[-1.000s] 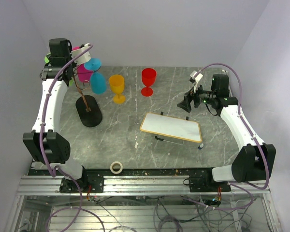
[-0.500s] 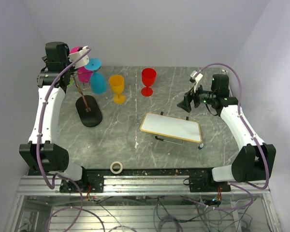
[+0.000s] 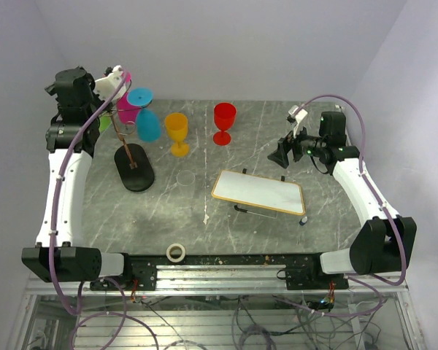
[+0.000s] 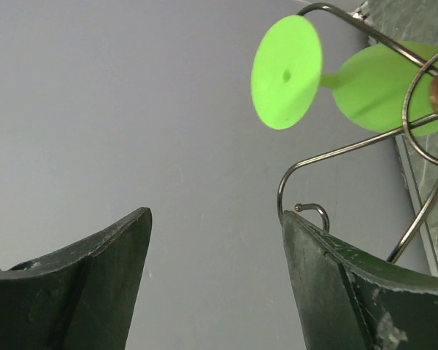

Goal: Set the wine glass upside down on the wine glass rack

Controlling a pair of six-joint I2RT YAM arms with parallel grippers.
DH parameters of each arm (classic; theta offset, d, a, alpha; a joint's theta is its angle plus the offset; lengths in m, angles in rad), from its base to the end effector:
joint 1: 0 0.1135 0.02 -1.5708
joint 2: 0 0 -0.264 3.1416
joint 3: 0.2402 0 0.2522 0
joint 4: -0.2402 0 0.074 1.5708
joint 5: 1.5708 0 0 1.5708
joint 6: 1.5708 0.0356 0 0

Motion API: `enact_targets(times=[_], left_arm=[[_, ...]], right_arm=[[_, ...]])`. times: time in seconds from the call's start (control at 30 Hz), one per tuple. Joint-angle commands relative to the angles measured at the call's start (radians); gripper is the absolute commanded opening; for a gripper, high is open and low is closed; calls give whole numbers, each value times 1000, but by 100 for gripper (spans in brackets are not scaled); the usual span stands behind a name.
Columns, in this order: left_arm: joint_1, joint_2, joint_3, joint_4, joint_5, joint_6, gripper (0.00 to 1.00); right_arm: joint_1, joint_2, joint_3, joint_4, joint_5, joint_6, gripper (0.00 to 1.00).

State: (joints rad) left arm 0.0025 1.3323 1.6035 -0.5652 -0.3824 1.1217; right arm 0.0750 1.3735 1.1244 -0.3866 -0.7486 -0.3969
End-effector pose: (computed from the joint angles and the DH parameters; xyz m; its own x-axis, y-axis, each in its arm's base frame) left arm 0.2800 0.0140 0.4624 -0.4496 0.8347 -0.3181 0.1050 0.4031 0.9091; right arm 0.2983 0.0467 0.3107 -0.3137 -0.3076 -0.8983 -0.7832 0.6188 0.0616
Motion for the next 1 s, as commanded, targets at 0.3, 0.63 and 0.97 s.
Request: enact_targets(times=[0.3, 0.63, 0.97], left_arm=[[13, -54, 64, 69, -30, -563, 96], [49, -136, 40, 18, 530, -956, 99], [47, -141, 47, -25, 534, -904, 100]], right_arm=[[160, 64, 174, 41, 255, 68, 83], [265, 325, 456, 107, 484, 252, 77], [302, 665, 779, 61, 616, 407, 62]])
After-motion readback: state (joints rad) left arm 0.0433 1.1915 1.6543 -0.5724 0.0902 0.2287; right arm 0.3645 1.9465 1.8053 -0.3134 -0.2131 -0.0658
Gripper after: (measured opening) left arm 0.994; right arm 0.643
